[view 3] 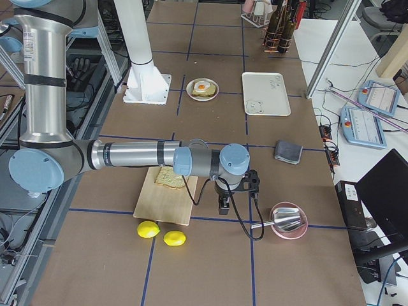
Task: Make sandwich and place on tray
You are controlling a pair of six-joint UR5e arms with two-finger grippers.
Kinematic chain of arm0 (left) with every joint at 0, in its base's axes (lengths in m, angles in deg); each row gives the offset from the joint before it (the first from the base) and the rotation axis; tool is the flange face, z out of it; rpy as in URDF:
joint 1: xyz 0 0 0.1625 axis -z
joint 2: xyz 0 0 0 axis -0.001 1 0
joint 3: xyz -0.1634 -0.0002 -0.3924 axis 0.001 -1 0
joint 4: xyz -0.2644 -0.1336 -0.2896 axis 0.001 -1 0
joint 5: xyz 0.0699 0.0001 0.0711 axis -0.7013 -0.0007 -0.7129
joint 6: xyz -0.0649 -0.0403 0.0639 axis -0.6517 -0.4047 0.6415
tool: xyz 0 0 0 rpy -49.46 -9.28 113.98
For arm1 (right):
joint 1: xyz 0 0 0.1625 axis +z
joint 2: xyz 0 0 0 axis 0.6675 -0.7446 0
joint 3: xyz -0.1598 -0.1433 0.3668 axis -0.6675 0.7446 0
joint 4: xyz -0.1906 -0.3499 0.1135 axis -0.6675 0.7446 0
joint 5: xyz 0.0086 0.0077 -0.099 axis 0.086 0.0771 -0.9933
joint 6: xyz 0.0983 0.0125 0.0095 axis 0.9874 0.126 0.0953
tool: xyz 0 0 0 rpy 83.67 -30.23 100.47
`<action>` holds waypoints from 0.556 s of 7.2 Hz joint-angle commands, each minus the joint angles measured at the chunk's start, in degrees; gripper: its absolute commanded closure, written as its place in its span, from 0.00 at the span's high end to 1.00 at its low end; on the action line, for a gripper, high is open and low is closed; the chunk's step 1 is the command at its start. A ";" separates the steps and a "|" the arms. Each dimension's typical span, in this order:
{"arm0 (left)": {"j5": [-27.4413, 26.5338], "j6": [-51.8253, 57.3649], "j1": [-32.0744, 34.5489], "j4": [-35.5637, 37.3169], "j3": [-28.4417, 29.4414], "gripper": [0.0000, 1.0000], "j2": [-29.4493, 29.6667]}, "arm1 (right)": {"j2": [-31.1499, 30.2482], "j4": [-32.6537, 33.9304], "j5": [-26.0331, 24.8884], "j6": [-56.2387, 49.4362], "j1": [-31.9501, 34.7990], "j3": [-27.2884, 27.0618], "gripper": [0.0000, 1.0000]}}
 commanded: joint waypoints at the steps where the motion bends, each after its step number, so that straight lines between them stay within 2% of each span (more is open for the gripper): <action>1: -0.02 -0.42 -0.71 -0.56 0.48 1.00 6.61 | 1.87 -0.02 0.08 0.14 0.00 -0.98 1.00; 2: -0.02 -0.42 -4.72 -1.96 0.22 1.00 9.25 | 5.62 0.85 -0.79 -0.03 -0.17 -1.07 1.00; 3: 0.68 -0.42 -5.97 -5.10 -0.65 1.00 9.37 | 6.27 0.33 -0.19 0.14 -0.52 -1.16 1.00; 4: 4.95 -0.59 -6.77 -9.40 -0.83 1.00 10.50 | 6.71 0.33 0.69 1.36 -1.92 -1.33 1.00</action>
